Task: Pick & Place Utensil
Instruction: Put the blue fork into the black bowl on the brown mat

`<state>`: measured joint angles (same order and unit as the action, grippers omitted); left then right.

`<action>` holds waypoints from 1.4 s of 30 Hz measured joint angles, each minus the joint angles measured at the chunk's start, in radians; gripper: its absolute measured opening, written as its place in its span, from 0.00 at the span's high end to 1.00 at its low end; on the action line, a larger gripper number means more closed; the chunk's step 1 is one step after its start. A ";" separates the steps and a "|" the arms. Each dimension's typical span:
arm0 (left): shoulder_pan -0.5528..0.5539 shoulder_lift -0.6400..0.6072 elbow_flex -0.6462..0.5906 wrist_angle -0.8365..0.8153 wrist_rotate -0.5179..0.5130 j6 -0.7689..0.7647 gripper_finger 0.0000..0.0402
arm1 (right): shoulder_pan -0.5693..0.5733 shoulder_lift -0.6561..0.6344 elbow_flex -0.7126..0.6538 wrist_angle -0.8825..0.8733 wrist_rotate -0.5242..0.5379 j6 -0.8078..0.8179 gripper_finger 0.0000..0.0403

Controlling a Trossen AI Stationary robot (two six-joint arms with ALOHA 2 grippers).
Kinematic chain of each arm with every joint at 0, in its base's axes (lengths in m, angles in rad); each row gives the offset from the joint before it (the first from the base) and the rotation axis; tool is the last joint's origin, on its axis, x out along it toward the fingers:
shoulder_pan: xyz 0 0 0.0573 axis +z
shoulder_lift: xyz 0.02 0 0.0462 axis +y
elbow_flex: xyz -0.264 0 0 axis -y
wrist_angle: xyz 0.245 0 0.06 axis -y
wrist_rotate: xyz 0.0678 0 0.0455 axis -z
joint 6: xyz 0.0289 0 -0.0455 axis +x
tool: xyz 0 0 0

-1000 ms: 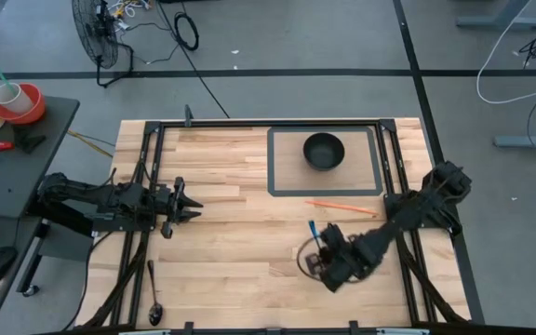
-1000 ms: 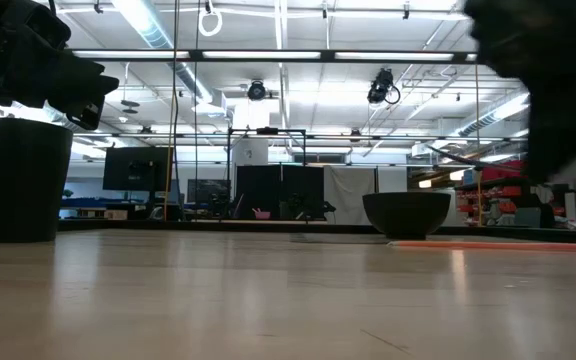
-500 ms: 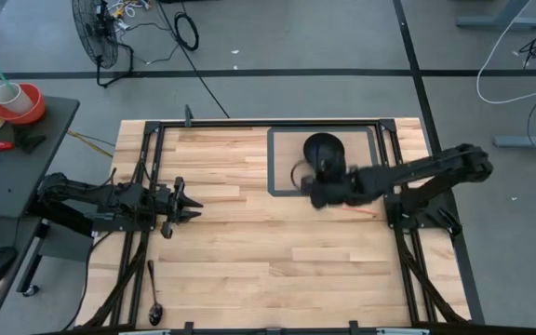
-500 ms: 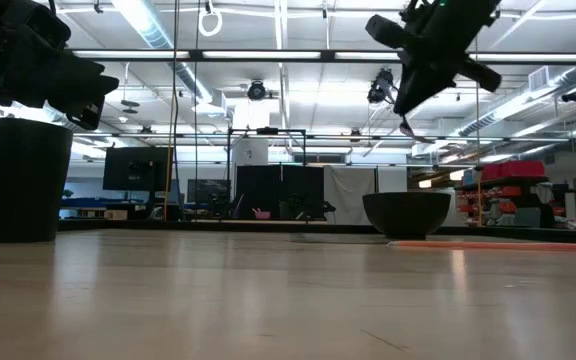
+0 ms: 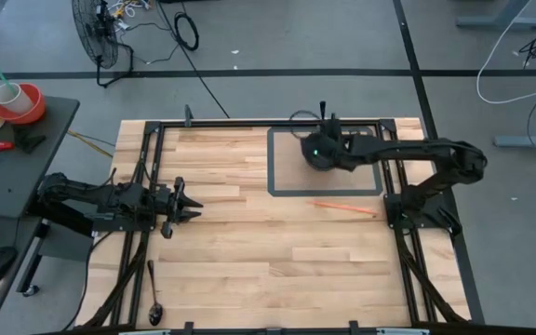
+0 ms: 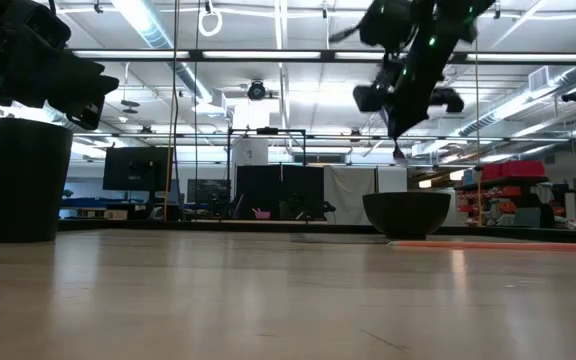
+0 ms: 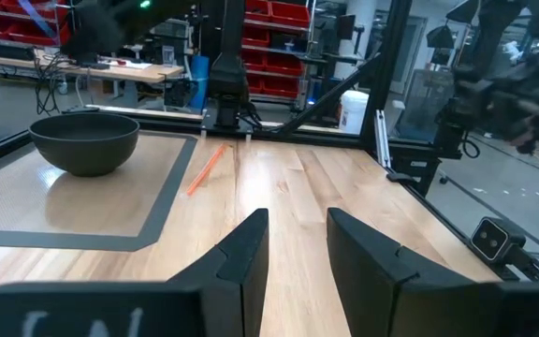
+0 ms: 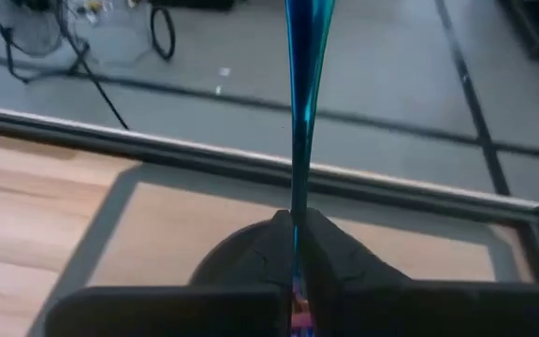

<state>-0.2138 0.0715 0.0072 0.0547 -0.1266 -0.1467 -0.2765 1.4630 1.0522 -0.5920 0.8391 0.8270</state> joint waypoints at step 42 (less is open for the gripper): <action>0.000 0.000 0.000 0.000 -0.001 0.000 0.71 | -0.234 0.135 -0.249 0.427 -0.475 -0.373 0.96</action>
<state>-0.2138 0.0718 0.0071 0.0547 -0.1275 -0.1467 -0.5110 1.5978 0.8035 -0.1649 0.3645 0.4536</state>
